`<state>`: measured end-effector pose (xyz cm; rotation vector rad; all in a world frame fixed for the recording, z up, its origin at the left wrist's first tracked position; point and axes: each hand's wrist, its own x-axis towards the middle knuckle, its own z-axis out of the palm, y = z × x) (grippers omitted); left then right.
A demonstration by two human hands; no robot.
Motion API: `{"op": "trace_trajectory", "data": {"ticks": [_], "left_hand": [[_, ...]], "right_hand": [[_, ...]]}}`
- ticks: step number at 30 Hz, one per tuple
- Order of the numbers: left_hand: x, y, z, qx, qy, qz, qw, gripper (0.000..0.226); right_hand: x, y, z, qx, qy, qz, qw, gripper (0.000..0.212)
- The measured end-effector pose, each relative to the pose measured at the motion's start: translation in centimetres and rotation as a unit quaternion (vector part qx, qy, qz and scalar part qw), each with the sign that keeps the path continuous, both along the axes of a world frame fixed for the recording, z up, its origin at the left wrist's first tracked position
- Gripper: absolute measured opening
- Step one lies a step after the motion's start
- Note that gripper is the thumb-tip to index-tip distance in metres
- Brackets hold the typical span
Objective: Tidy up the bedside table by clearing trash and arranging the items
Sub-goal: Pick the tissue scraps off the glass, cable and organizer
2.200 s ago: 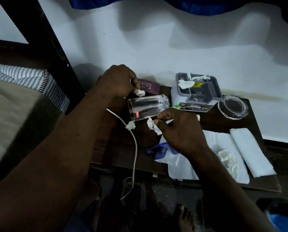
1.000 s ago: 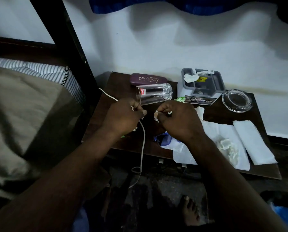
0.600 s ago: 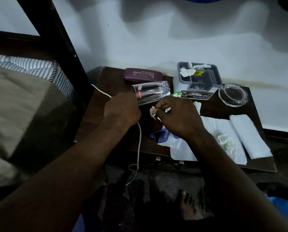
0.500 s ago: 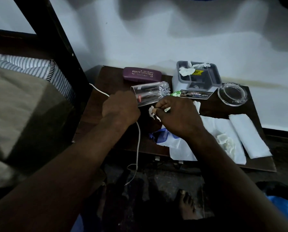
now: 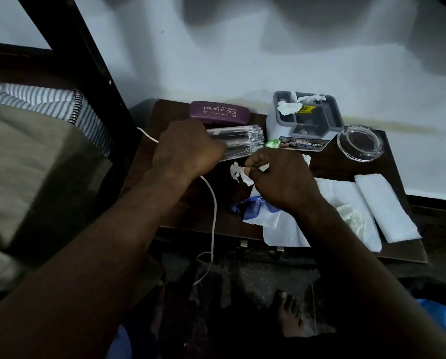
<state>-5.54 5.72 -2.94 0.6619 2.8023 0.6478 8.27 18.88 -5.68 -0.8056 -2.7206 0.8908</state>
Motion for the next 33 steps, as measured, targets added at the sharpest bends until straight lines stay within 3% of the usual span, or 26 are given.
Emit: {"op": "trace_trajectory", "data": {"ticks": [6,11,19,25,29,33], "left_hand": [[0.5,0.5,0.9,0.192,-0.09,0.0,0.977,0.005],[0.1,1.1,0.3,0.257,-0.197,-0.004,0.946,0.022],[0.4,1.5,-0.6,0.214,-0.133,-0.054,0.966,0.021],[0.8,1.5,-0.2,0.202,-0.107,-0.048,0.972,0.018],[1.6,1.6,-0.4,0.172,-0.079,-0.078,0.979,0.015],[3.1,2.3,-1.0,0.086,-0.039,-0.144,0.985,0.013]], "right_hand": [[-0.2,-1.4,-0.3,0.033,-0.032,0.079,0.996,0.025],[-0.4,-2.5,-0.5,0.072,-0.095,0.126,0.985,0.036],[-0.8,-2.6,-1.3,0.111,-0.132,0.115,0.978,0.041],[-0.9,-1.7,0.1,0.111,-0.005,0.053,0.992,0.036],[-0.5,-0.1,1.6,0.035,0.117,-0.083,0.989,0.007],[0.1,1.6,2.0,0.016,0.14,-0.163,0.977,0.015]]}}
